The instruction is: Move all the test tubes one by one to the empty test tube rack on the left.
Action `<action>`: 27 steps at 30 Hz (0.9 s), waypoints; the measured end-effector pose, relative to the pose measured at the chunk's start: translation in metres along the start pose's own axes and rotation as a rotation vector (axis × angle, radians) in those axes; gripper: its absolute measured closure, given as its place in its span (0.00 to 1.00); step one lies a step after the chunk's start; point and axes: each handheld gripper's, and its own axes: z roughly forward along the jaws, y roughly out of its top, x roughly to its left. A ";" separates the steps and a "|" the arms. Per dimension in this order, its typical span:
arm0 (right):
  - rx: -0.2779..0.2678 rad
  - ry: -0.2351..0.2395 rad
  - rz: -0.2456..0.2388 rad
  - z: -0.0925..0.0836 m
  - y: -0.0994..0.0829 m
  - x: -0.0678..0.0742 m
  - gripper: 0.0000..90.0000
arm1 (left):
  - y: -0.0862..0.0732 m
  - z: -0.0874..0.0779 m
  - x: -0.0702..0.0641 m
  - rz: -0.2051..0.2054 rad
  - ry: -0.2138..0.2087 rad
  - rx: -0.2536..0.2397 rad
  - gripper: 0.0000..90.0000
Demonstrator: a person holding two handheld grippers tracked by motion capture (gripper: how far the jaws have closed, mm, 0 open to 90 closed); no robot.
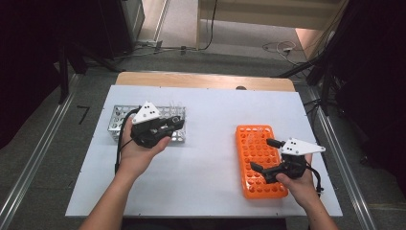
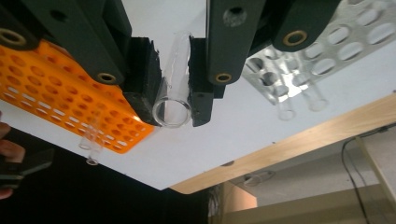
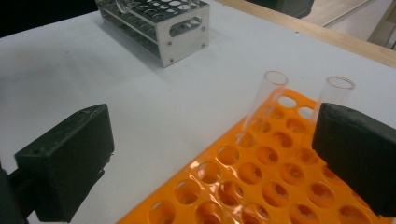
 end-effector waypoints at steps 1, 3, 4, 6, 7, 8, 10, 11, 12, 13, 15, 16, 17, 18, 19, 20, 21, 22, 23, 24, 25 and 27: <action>-0.001 -0.005 0.004 -0.002 -0.001 -0.002 0.00 | 0.001 -0.001 0.003 -0.001 0.010 -0.001 0.84; -0.009 -0.013 0.010 -0.004 -0.003 -0.005 0.00 | 0.003 -0.002 0.011 -0.013 0.021 -0.006 0.84; -0.009 -0.015 0.010 -0.006 -0.003 -0.007 0.00 | 0.004 -0.003 0.013 -0.013 0.025 -0.006 0.84; -0.011 -0.014 0.009 -0.007 -0.005 -0.009 0.00 | 0.006 -0.003 0.019 -0.018 0.034 -0.004 0.85; -0.009 -0.014 0.008 -0.007 -0.005 -0.010 0.00 | 0.006 -0.003 0.021 -0.021 0.038 -0.003 0.84; -0.008 -0.014 0.014 -0.007 -0.006 -0.011 0.00 | 0.007 -0.003 0.024 -0.025 0.044 -0.003 0.85; -0.004 -0.019 0.017 -0.008 -0.007 -0.013 0.00 | 0.007 -0.002 0.028 -0.034 0.053 -0.006 0.85; -0.005 -0.020 0.015 -0.008 -0.008 -0.014 0.00 | 0.007 -0.001 0.031 -0.038 0.057 -0.005 0.84; -0.002 -0.023 0.019 -0.008 -0.009 -0.015 0.00 | 0.007 -0.001 0.033 -0.042 0.063 -0.005 0.85; -0.004 -0.024 0.022 -0.008 -0.009 -0.015 0.00 | 0.007 0.000 0.035 -0.043 0.068 -0.001 0.84; -0.002 -0.026 0.030 -0.009 -0.011 -0.017 0.00 | 0.007 0.002 0.038 -0.046 0.078 0.004 0.84; -0.003 -0.028 0.033 -0.009 -0.011 -0.018 0.00 | 0.008 0.003 0.040 -0.046 0.082 0.010 0.84; -0.002 -0.026 0.034 -0.009 -0.012 -0.019 0.00 | 0.008 0.003 0.041 -0.048 0.087 0.011 0.84; -0.002 -0.025 0.033 -0.008 -0.012 -0.019 0.00 | 0.008 0.004 0.043 -0.050 0.094 0.015 0.85; 0.000 -0.025 0.032 -0.008 -0.012 -0.019 0.00 | 0.009 0.005 0.045 -0.055 0.101 0.018 0.84; 0.001 -0.026 0.031 -0.008 -0.013 -0.019 0.00 | 0.010 0.006 0.047 -0.057 0.106 0.018 0.84; 0.005 -0.028 0.034 -0.008 -0.013 -0.020 0.00 | 0.010 0.007 0.050 -0.062 0.111 0.021 0.84; 0.005 -0.029 0.037 -0.008 -0.013 -0.020 0.00 | 0.011 0.008 0.051 -0.064 0.116 0.022 0.84; 0.005 -0.029 0.037 -0.008 -0.014 -0.020 0.00 | 0.012 0.009 0.053 -0.066 0.121 0.028 0.85; 0.006 -0.030 0.038 -0.007 -0.014 -0.021 0.00 | 0.013 0.010 0.055 -0.065 0.122 0.030 0.84; 0.006 -0.031 0.038 -0.007 -0.014 -0.021 0.00 | 0.013 0.010 0.057 -0.068 0.127 0.034 0.85; 0.008 -0.031 0.041 -0.007 -0.015 -0.022 0.00 | 0.013 0.013 0.060 -0.075 0.139 0.039 0.84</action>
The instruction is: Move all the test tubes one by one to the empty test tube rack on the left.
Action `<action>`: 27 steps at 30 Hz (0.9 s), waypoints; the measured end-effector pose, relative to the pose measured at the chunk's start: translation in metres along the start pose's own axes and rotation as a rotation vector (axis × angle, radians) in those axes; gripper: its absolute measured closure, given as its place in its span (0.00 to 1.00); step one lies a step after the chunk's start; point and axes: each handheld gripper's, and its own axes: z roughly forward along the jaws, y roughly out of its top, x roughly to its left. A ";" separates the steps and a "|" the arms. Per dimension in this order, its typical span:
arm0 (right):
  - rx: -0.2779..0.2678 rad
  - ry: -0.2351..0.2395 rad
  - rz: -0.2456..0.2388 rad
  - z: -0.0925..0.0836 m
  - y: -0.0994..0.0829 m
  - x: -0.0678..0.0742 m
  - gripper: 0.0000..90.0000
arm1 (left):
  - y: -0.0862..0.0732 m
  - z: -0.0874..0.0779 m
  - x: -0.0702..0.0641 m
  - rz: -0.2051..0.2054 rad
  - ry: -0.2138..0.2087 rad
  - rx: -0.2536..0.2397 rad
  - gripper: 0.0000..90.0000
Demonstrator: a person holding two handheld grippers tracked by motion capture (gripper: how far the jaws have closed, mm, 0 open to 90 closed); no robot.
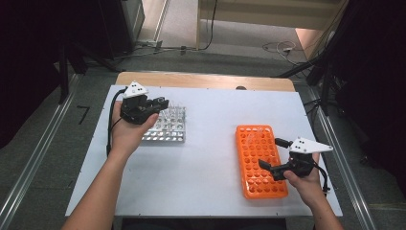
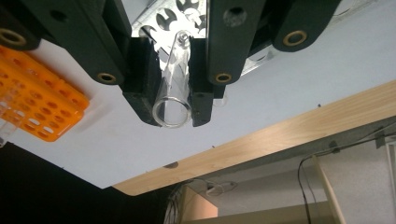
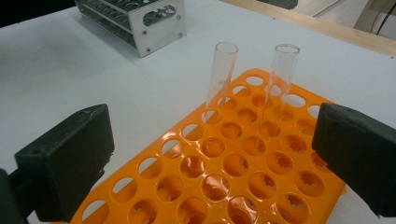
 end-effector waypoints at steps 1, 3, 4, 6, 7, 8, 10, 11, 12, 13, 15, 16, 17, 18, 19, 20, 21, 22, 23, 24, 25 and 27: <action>0.000 0.000 0.000 0.000 0.000 0.000 0.00 | 0.000 0.001 0.002 -0.008 0.001 0.001 0.84; -0.001 0.000 0.002 0.000 0.000 0.000 0.00 | 0.000 0.004 0.005 -0.016 0.006 0.005 0.84; -0.001 0.001 0.002 0.000 0.000 0.000 0.00 | 0.000 0.006 0.006 -0.021 0.012 0.009 0.84; -0.001 0.000 0.003 0.001 0.000 0.000 0.00 | 0.001 0.009 0.010 -0.029 0.020 0.010 0.85; -0.003 0.002 0.003 0.001 0.000 0.000 0.00 | 0.001 0.010 0.012 -0.034 0.025 0.009 0.85; -0.003 0.001 0.003 0.001 0.000 0.000 0.00 | 0.002 0.011 0.013 -0.035 0.027 0.011 0.84; -0.005 0.002 0.001 0.000 0.000 0.000 0.00 | 0.003 0.013 0.015 -0.038 0.034 0.010 0.85; -0.004 0.001 0.002 0.000 0.000 0.000 0.00 | 0.004 0.015 0.016 -0.035 0.039 0.013 0.85; -0.006 0.001 0.000 0.000 0.000 -0.001 0.00 | 0.004 0.016 0.017 -0.035 0.045 0.014 0.85; -0.007 0.002 0.001 0.000 0.000 -0.001 0.00 | 0.005 0.017 0.019 -0.038 0.046 0.013 0.85; -0.006 0.002 0.002 -0.001 0.000 -0.001 0.00 | 0.006 0.019 0.020 -0.035 0.056 0.017 0.85; -0.005 0.002 0.003 -0.001 0.000 -0.001 0.00 | 0.006 0.021 0.021 -0.035 0.065 0.015 0.84; -0.005 0.004 0.003 -0.001 0.000 -0.002 0.00 | 0.006 0.022 0.022 -0.038 0.067 0.013 0.84; -0.006 0.004 0.003 -0.001 0.000 -0.002 0.00 | 0.007 0.023 0.023 -0.040 0.069 0.012 0.84; -0.006 0.004 0.002 -0.001 0.000 -0.002 0.00 | 0.007 0.025 0.023 -0.038 0.071 0.013 0.84; -0.006 0.005 0.003 -0.001 -0.001 -0.002 0.00 | 0.007 0.026 0.023 -0.038 0.073 0.014 0.84; -0.006 0.005 0.002 -0.001 -0.001 -0.002 0.00 | 0.007 0.028 0.024 -0.037 0.074 0.016 0.84; -0.007 0.006 0.003 -0.001 -0.001 -0.002 0.00 | 0.006 0.029 0.024 -0.036 0.078 0.019 0.84; -0.007 0.006 0.002 -0.001 -0.001 -0.002 0.00 | 0.006 0.031 0.024 -0.038 0.082 0.021 0.84; -0.008 0.006 0.003 -0.001 -0.001 -0.002 0.00 | 0.005 0.033 0.025 -0.038 0.080 0.023 0.84; -0.007 0.005 0.003 -0.001 -0.001 -0.002 0.00 | 0.005 0.034 0.025 -0.038 0.083 0.025 0.84; -0.008 0.004 0.002 -0.001 -0.001 -0.002 0.00 | 0.004 0.037 0.025 -0.032 0.086 0.025 0.84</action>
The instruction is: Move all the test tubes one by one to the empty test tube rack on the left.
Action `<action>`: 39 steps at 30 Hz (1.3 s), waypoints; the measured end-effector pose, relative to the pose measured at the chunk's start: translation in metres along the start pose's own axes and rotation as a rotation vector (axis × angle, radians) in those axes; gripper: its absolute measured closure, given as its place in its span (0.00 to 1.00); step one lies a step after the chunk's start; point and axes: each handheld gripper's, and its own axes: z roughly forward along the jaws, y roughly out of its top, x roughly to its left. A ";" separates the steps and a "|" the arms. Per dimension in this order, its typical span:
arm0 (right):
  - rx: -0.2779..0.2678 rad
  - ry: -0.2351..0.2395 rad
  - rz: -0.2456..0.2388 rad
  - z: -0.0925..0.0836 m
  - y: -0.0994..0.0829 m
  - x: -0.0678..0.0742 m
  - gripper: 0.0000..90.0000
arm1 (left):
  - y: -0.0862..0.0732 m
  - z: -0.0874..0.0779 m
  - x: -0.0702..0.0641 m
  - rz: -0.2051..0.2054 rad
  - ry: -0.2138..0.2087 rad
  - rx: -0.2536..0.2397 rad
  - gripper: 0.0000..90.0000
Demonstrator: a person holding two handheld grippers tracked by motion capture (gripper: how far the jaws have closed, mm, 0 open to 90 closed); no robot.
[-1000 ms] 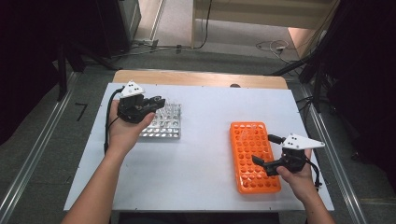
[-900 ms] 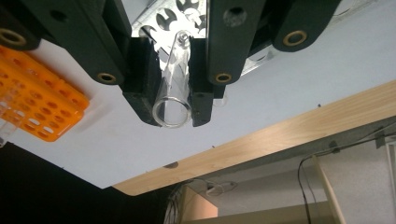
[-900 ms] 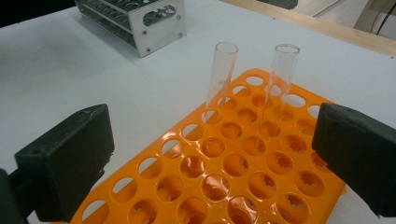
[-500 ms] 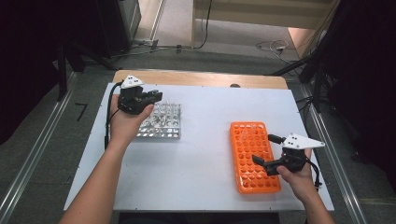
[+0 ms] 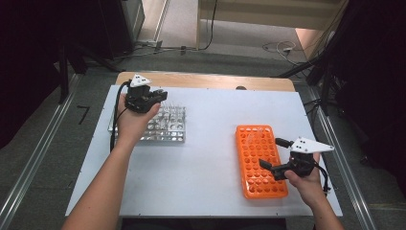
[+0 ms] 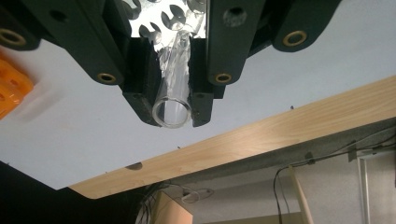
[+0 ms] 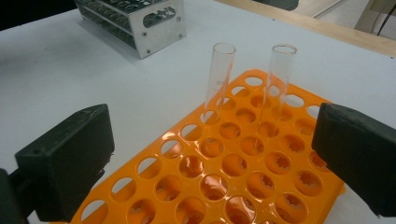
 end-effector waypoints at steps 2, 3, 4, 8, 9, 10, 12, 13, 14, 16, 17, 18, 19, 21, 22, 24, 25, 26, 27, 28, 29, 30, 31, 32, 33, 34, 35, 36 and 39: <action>-0.001 -0.001 -0.001 0.000 0.000 0.000 0.00 | 0.000 0.002 -0.001 0.007 0.004 -0.001 0.85; -0.001 -0.003 0.002 0.000 0.000 0.000 0.00 | -0.001 0.004 -0.001 0.009 0.009 0.002 0.84; -0.001 -0.002 0.004 0.000 0.000 0.000 0.00 | -0.001 0.005 0.000 0.011 0.011 0.008 0.84; -0.002 -0.003 0.002 0.000 0.000 -0.001 0.00 | -0.003 0.009 0.001 0.016 0.019 0.027 0.84; -0.003 -0.002 0.002 0.000 0.000 -0.001 0.00 | -0.004 0.010 0.001 0.017 0.020 0.033 0.84; -0.004 -0.002 0.003 0.000 0.000 -0.001 0.00 | -0.004 0.012 0.001 0.016 0.022 0.037 0.84; -0.005 -0.003 0.004 0.000 0.000 -0.001 0.00 | -0.005 0.013 0.001 0.020 0.023 0.046 0.84; -0.006 -0.003 0.002 0.000 0.000 -0.001 0.00 | -0.005 0.015 0.001 0.022 0.024 0.052 0.84; -0.004 -0.004 0.004 0.000 0.000 -0.001 0.00 | -0.006 0.016 0.001 0.024 0.023 0.056 0.84; -0.003 -0.004 0.003 0.000 0.000 -0.001 0.00 | -0.007 0.018 0.001 0.029 0.027 0.066 0.85; -0.003 -0.004 0.003 0.000 -0.001 -0.001 0.00 | -0.007 0.019 0.000 0.028 0.030 0.069 0.84; -0.004 -0.004 0.003 0.000 -0.001 -0.001 0.00 | -0.008 0.020 0.000 0.030 0.030 0.073 0.84; -0.005 -0.003 0.001 0.000 -0.001 -0.001 0.00 | -0.008 0.021 0.000 0.031 0.027 0.078 0.84; -0.004 -0.005 0.003 0.000 -0.001 -0.001 0.00 | -0.009 0.022 -0.001 0.035 0.034 0.080 0.84; -0.004 -0.005 0.003 0.000 -0.001 -0.001 0.00 | -0.009 0.023 -0.002 0.033 0.030 0.079 0.84; -0.003 -0.006 0.002 0.000 -0.001 -0.001 0.00 | -0.010 0.024 -0.003 0.035 0.031 0.083 0.84; -0.003 -0.006 0.002 0.000 -0.001 -0.001 0.00 | -0.010 0.025 -0.003 0.035 0.034 0.083 0.84; -0.003 -0.006 0.002 0.000 -0.001 -0.001 0.00 | -0.011 0.026 -0.003 0.037 0.034 0.090 0.84; -0.003 -0.006 0.002 0.000 -0.001 -0.001 0.00 | -0.011 0.027 -0.003 0.040 0.040 0.094 0.84; -0.004 -0.006 0.002 0.000 -0.001 -0.001 0.00 | -0.012 0.028 -0.004 0.043 0.043 0.097 0.84; -0.006 -0.007 0.003 0.000 -0.001 -0.001 0.00 | -0.012 0.028 -0.004 0.046 0.047 0.103 0.84; -0.005 -0.007 0.002 -0.001 -0.001 -0.001 0.00 | -0.013 0.029 -0.004 0.046 0.048 0.107 0.84; -0.005 -0.007 0.003 -0.001 -0.001 -0.001 0.00 | -0.014 0.029 -0.004 0.040 0.050 0.107 0.84; -0.005 -0.007 0.003 -0.001 -0.001 -0.001 0.00 | -0.015 0.030 -0.003 0.042 0.050 0.114 0.84; -0.005 -0.007 0.003 -0.001 -0.001 -0.001 0.00 | -0.016 0.030 -0.003 0.040 0.050 0.114 0.84; -0.003 -0.008 0.003 -0.001 -0.001 -0.001 0.00 | -0.017 0.031 -0.003 0.038 0.050 0.118 0.84; -0.004 -0.008 0.001 -0.001 -0.001 -0.001 0.00 | -0.018 0.032 -0.003 0.037 0.051 0.121 0.84; -0.003 -0.007 0.001 0.000 -0.001 -0.001 0.00 | -0.020 0.032 -0.003 0.036 0.052 0.125 0.84; -0.004 -0.006 -0.001 0.000 -0.001 -0.001 0.00 | -0.022 0.033 -0.002 0.032 0.049 0.133 0.84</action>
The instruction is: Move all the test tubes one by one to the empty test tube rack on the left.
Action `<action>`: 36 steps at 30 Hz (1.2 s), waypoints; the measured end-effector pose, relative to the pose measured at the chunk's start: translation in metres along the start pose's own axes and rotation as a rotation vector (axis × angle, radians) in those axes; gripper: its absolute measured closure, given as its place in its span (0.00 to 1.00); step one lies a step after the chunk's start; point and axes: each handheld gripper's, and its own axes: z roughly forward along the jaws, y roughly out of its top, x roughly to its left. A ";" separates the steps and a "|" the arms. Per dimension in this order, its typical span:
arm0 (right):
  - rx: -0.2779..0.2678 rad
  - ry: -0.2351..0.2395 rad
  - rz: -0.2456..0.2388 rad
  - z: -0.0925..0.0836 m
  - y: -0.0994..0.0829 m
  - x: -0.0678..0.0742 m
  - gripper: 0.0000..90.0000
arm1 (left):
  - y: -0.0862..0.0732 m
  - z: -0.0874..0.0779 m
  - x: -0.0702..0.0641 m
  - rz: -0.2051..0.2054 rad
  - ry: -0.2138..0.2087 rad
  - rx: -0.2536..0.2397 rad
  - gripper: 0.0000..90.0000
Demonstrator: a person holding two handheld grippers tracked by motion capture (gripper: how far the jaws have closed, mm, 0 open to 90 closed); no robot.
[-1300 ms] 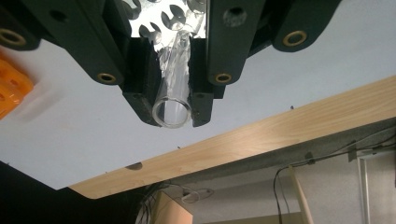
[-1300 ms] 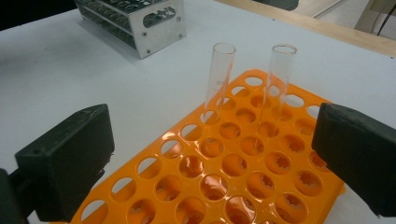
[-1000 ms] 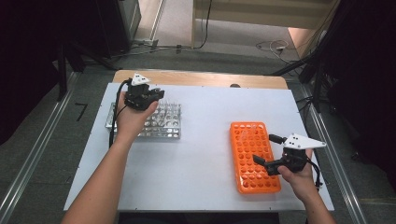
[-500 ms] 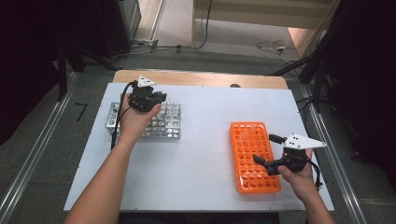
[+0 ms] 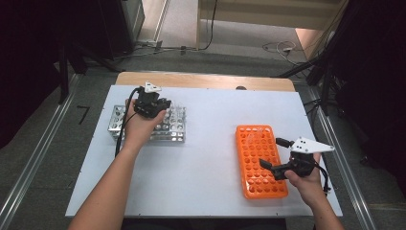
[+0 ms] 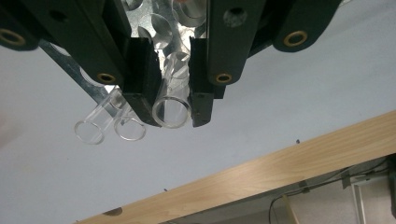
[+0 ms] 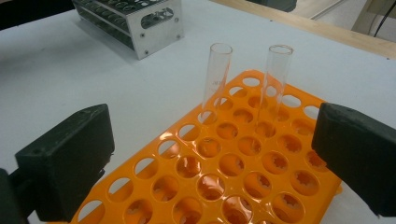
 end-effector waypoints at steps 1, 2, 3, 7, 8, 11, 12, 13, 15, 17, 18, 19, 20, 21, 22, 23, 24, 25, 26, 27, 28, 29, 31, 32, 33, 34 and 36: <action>0.000 -0.001 0.001 0.000 0.000 0.000 0.00 | -0.001 0.000 0.000 -0.003 0.001 0.001 0.84; 0.001 -0.002 0.001 0.000 0.000 0.000 0.00 | -0.001 0.000 0.000 0.002 0.002 0.006 0.84; 0.003 -0.003 0.000 0.000 0.000 0.000 0.00 | -0.001 0.001 0.000 -0.002 0.001 0.005 0.84; 0.005 -0.002 -0.002 0.001 0.000 0.000 0.00 | -0.003 0.002 0.000 -0.019 -0.006 0.018 0.83; 0.006 -0.002 -0.002 0.001 0.000 0.001 0.00 | -0.003 0.002 0.001 -0.022 -0.007 0.016 0.82; 0.005 -0.002 -0.002 0.001 0.000 0.001 0.00 | -0.003 0.000 0.001 -0.023 -0.010 0.017 0.79; 0.006 -0.002 -0.002 0.001 0.000 0.001 0.00 | -0.003 0.000 0.001 -0.024 -0.008 0.014 0.78; 0.006 -0.002 -0.002 0.001 0.000 0.001 0.00 | -0.003 -0.001 0.001 -0.028 -0.010 0.012 0.76; 0.005 -0.003 -0.002 0.001 0.000 0.000 0.00 | -0.003 -0.004 0.001 -0.032 -0.016 0.001 0.75; 0.004 -0.005 0.000 0.001 0.000 0.000 0.00 | -0.002 -0.008 0.001 -0.035 -0.011 -0.010 0.69; 0.003 -0.006 0.001 0.000 0.000 0.000 0.00 | -0.002 -0.010 0.001 -0.040 -0.016 -0.016 0.65; 0.002 -0.008 0.001 0.000 0.000 -0.001 0.00 | -0.001 -0.012 0.001 -0.048 -0.021 -0.022 0.61; 0.002 -0.008 0.002 0.000 0.000 -0.001 0.00 | -0.001 -0.014 0.000 -0.056 -0.018 -0.031 0.56; 0.002 -0.009 0.002 0.001 0.000 -0.001 0.00 | -0.002 -0.017 0.001 -0.059 -0.017 -0.042 0.51; 0.004 -0.012 0.005 0.001 0.000 -0.001 0.00 | -0.002 -0.020 0.001 -0.069 -0.025 -0.050 0.46; 0.004 -0.011 0.008 0.001 0.000 -0.001 0.00 | -0.003 -0.023 0.001 -0.076 -0.026 -0.059 0.41; 0.003 -0.011 0.009 0.002 0.000 -0.001 0.00 | -0.004 -0.026 0.000 -0.078 -0.022 -0.068 0.36; 0.006 -0.013 0.010 0.003 0.000 -0.001 0.00 | -0.005 -0.029 0.000 -0.081 -0.025 -0.077 0.33; 0.005 -0.014 0.007 0.003 0.001 0.000 0.00 | -0.007 -0.032 -0.001 -0.082 -0.032 -0.085 0.29; 0.004 -0.014 0.005 0.004 0.001 0.000 0.01 | -0.008 -0.035 -0.002 -0.080 -0.034 -0.090 0.27; 0.005 -0.017 0.007 0.005 0.001 -0.001 0.02 | -0.010 -0.038 -0.003 -0.078 -0.033 -0.095 0.24; 0.007 -0.020 0.013 0.006 0.001 -0.001 0.02 | -0.011 -0.041 -0.004 -0.081 -0.036 -0.099 0.21; 0.007 -0.031 0.018 0.008 0.002 -0.003 0.04 | -0.016 -0.047 -0.007 -0.092 -0.042 -0.114 0.16; 0.009 -0.037 0.022 0.008 0.002 -0.004 0.04 | -0.018 -0.050 -0.009 -0.094 -0.049 -0.118 0.12; 0.008 -0.037 0.026 0.009 0.002 -0.005 0.05 | -0.020 -0.053 -0.010 -0.097 -0.058 -0.127 0.10; 0.010 -0.038 0.031 0.010 0.003 -0.006 0.05 | -0.022 -0.055 -0.012 -0.095 -0.061 -0.127 0.10; 0.012 -0.045 0.038 0.012 0.003 -0.008 0.06 | -0.026 -0.061 -0.015 -0.095 -0.065 -0.131 0.05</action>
